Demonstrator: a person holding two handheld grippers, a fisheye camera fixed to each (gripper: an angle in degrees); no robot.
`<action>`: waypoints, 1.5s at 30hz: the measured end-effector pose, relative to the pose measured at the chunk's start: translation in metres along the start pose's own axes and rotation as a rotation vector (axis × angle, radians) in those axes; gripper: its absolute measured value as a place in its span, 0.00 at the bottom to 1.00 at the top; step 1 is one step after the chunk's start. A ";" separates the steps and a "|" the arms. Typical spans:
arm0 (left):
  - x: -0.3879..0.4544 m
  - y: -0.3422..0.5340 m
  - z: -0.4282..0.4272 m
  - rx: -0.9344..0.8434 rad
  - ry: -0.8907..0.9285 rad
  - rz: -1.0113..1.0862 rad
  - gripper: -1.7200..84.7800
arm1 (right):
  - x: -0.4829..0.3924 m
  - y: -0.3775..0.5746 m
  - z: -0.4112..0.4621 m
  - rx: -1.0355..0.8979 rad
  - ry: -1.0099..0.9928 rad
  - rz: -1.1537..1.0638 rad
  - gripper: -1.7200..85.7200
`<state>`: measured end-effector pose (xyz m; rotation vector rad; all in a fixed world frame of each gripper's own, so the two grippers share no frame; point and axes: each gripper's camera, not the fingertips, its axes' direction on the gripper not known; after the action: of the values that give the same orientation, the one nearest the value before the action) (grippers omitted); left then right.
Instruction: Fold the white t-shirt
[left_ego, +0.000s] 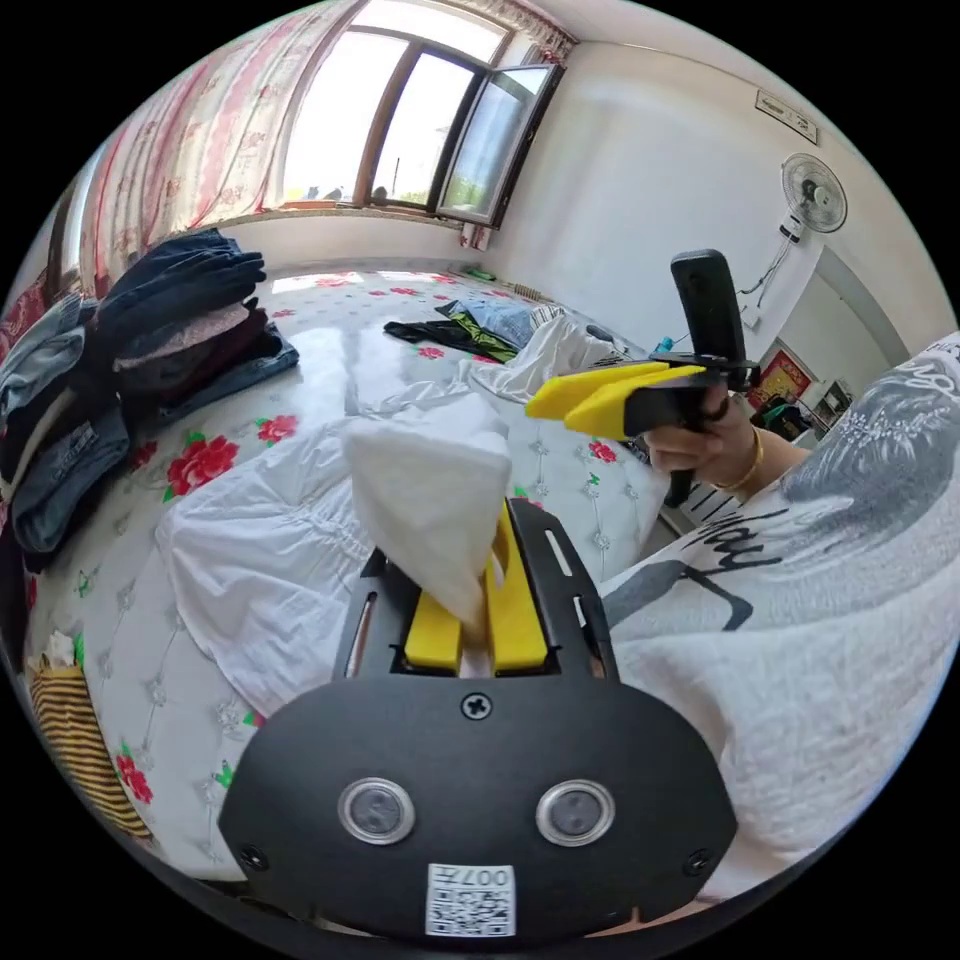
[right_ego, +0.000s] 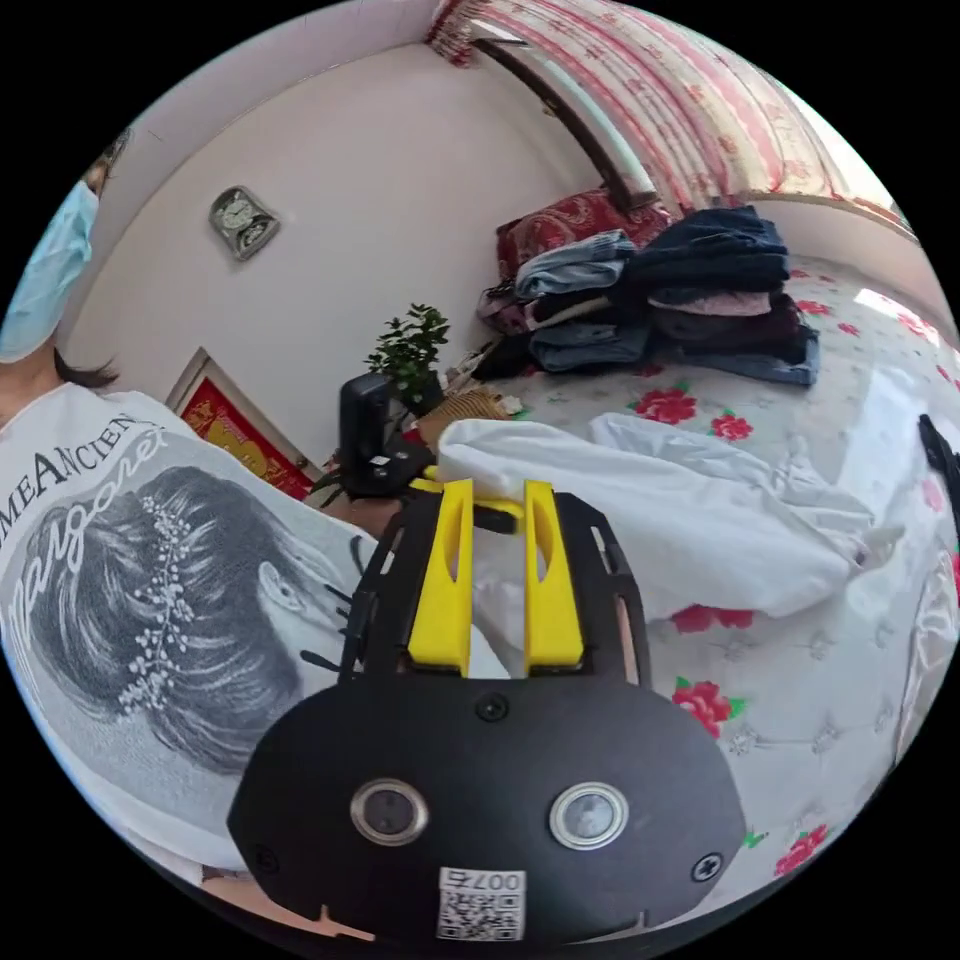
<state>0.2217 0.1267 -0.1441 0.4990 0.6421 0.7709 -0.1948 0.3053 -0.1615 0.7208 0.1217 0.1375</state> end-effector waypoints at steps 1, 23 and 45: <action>-0.005 0.006 -0.009 0.003 -0.015 -0.020 0.01 | 0.019 0.007 -0.010 0.005 0.119 0.073 0.05; -0.087 0.072 -0.182 0.159 -0.170 -0.361 0.01 | 0.116 0.044 0.064 -0.180 0.209 0.332 0.08; 0.137 0.018 -0.436 0.842 -0.337 0.271 0.01 | -0.229 0.022 -0.191 0.868 0.605 -0.351 0.02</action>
<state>-0.0125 0.3201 -0.4855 1.4782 0.5676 0.6207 -0.4517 0.4071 -0.2744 1.4906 0.9220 -0.0496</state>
